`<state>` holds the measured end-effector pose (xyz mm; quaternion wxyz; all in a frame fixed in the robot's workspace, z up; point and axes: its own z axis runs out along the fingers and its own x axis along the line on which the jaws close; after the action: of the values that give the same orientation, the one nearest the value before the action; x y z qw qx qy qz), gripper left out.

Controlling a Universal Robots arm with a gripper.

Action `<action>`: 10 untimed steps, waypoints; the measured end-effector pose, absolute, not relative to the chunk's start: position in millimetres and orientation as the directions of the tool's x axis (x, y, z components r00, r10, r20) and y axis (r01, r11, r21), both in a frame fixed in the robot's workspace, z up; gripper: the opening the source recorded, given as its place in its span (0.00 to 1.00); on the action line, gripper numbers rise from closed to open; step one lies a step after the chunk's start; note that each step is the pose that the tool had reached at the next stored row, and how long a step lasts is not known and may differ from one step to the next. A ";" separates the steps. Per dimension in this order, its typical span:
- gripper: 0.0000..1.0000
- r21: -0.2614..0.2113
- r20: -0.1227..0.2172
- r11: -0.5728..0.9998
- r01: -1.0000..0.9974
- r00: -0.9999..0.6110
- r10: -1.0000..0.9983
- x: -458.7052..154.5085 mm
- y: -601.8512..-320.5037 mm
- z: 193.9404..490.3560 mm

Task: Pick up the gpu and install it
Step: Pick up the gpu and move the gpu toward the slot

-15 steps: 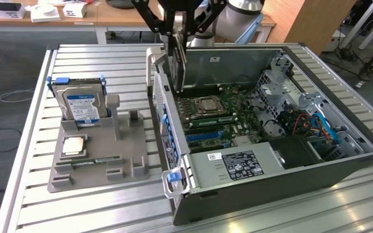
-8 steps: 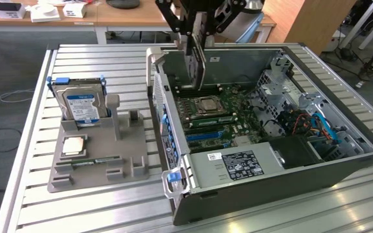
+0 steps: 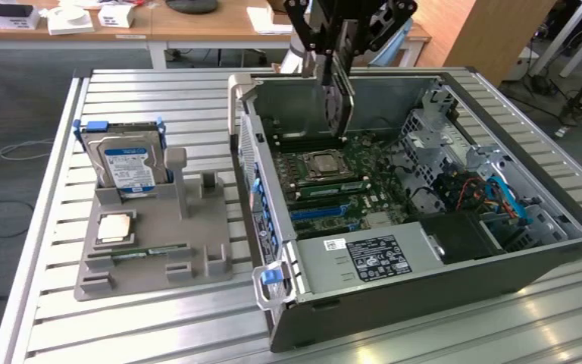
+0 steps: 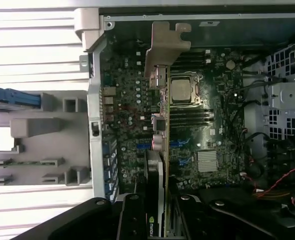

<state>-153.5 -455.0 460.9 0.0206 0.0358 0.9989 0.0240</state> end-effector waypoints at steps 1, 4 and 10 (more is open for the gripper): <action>0.27 0.049 -0.040 0.996 0.071 -0.997 0.072 -149.0 -454.9 460.8; 0.27 0.049 -0.039 0.996 0.070 -0.997 0.072 -135.2 -454.5 460.7; 0.27 0.050 -0.040 0.996 0.071 -0.997 0.073 -108.3 -453.6 460.4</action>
<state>-108.3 -453.6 460.4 0.0207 0.0358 0.9989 0.0241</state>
